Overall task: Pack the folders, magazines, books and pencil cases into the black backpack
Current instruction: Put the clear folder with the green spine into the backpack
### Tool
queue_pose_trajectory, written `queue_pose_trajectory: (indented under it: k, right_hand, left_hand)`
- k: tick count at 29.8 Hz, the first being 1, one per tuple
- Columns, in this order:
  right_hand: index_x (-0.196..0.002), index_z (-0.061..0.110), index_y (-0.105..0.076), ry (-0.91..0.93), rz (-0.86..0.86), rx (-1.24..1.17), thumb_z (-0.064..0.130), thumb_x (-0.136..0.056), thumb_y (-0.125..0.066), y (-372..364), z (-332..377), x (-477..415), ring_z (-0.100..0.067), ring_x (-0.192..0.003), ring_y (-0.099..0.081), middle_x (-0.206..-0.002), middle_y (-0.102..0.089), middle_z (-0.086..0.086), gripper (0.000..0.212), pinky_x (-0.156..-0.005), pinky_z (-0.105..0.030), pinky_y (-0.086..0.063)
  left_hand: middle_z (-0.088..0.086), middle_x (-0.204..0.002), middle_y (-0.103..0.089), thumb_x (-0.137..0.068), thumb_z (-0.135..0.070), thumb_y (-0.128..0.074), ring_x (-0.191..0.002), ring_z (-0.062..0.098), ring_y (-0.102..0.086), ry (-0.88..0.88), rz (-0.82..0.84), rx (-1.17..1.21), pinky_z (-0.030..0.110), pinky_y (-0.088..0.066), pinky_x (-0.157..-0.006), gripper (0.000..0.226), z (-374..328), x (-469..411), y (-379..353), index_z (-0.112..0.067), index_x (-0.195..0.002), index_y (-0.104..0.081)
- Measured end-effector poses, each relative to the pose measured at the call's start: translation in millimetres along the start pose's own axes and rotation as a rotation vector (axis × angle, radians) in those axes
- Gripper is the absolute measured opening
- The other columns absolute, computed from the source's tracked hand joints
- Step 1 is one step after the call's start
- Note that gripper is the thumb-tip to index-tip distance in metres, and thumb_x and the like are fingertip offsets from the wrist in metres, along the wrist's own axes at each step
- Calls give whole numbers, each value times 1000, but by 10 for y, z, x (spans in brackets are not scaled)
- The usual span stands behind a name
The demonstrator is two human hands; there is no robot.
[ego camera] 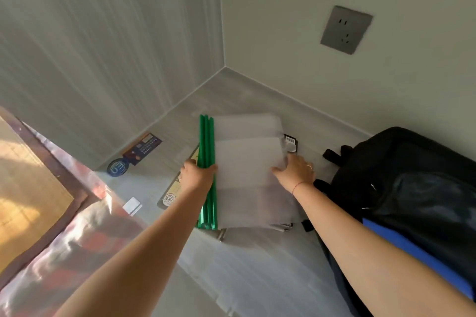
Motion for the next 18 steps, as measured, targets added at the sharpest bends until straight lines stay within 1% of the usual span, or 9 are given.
queue_pose_trajectory:
  k: [2,3,4,7,10,13,14,16,18]
  right_hand:
    - [-126,24,-52,-33,6,-50,52,-76,-55,-5,-4,-45,-36,-124,-44,-131,-54,-8,58,-103,-43,-36]
    - [-123,24,-54,-50,17,-87,51,-74,-56,-17,-17,-69,-36,-122,-46,-128,-57,-7,56,-102,-42,-37]
    - [-122,25,-55,-69,32,-126,50,-74,-57,-14,-17,-74,-35,-122,-47,-125,-59,-5,54,-101,-41,-37]
    - [-124,28,-52,-109,94,-249,48,-71,-61,-45,-16,-67,-31,-121,-49,-122,-61,1,57,-102,-40,-36]
    - [-119,33,-51,-115,136,-317,44,-61,-64,-101,-53,-63,-27,-119,-52,-115,-64,4,61,-102,-42,-37]
    - [-106,36,-55,-84,168,-392,46,-49,-66,-103,-94,-85,-30,-116,-55,-115,-63,-1,59,-98,-43,-45]
    - [-108,33,-56,-62,146,-401,46,-51,-68,-52,-95,-82,-31,-115,-54,-118,-61,-5,60,-98,-43,-46]
    - [-120,26,-55,-16,78,-456,49,-52,-75,134,-73,-4,-30,-119,-52,-127,-55,-5,75,-100,-42,-45]
    - [-134,23,-43,71,82,-673,43,-59,-83,328,-50,83,-21,-124,-46,-133,-49,3,87,-106,-42,-40]
  left_hand:
    - [9,-90,-59,-76,-31,-72,-75,23,-56,71,64,87,31,-47,-60,45,-26,-17,-16,-5,-108,-56]
    - [7,-80,-56,-77,-29,-73,-69,21,-54,91,88,121,29,-45,-57,38,-44,-18,-26,-5,-102,-56]
    - [6,-78,-55,-76,-28,-74,-69,21,-54,104,105,139,30,-47,-60,37,-58,-24,-33,-7,-98,-54]
    - [9,-89,-58,-70,-27,-81,-86,28,-59,130,144,151,36,-51,-79,44,-72,-22,-38,-9,-97,-51]
    - [4,-79,-51,-73,-22,-79,-74,20,-52,96,174,129,35,-44,-73,43,-131,58,-37,-10,-99,-47]
    - [1,-83,-54,-72,-19,-78,-73,18,-52,-97,130,100,32,-43,-67,49,-287,185,21,-12,-111,-49]
    - [1,-85,-56,-72,-20,-78,-74,17,-54,-189,133,103,30,-45,-65,53,-361,250,46,-14,-116,-49]
    - [0,-87,-59,-71,-20,-80,-74,15,-55,-360,182,117,28,-46,-65,53,-511,412,107,-18,-115,-51]
    - [-5,-77,-57,-71,-19,-80,-69,11,-54,-482,256,140,26,-45,-63,39,-650,591,182,-24,-99,-53]
Point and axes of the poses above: each hand's wrist, its own x-axis away from the middle knuckle, its own y-axis out of the back of the hand, z = x × y, the point moved 5 cm from there along -x, towards the middle knuckle
